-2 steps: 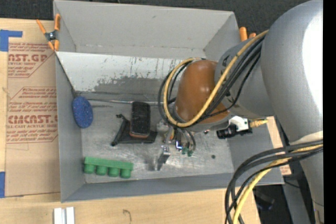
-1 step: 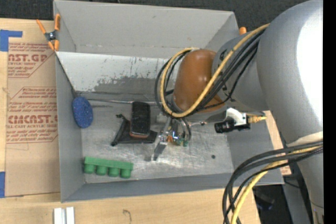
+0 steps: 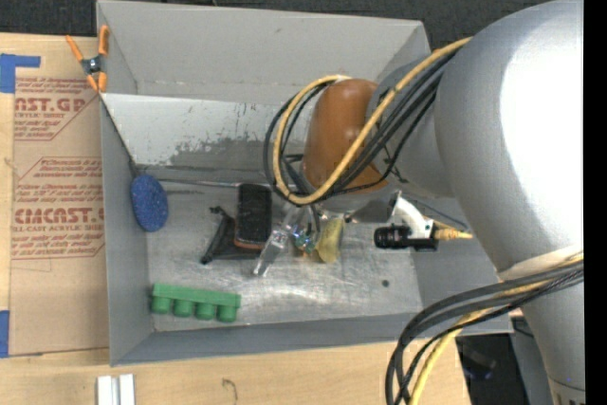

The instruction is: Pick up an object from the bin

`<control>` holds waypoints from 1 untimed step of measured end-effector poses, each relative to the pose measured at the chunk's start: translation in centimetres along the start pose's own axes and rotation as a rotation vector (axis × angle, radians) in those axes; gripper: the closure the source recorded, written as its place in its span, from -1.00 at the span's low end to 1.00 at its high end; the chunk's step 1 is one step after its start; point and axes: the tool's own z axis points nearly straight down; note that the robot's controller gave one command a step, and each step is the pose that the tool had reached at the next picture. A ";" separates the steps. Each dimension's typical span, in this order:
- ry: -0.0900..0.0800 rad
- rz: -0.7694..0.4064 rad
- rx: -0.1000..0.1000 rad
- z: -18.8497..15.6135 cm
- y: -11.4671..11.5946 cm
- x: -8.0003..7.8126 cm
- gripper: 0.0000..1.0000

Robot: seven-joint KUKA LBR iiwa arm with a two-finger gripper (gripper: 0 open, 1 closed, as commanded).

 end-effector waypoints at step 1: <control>-0.001 -0.059 0.000 1.0 0.9 2.5 -1.00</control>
Offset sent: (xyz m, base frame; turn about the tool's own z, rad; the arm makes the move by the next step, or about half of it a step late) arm -0.0092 0.0441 -0.0183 0.1801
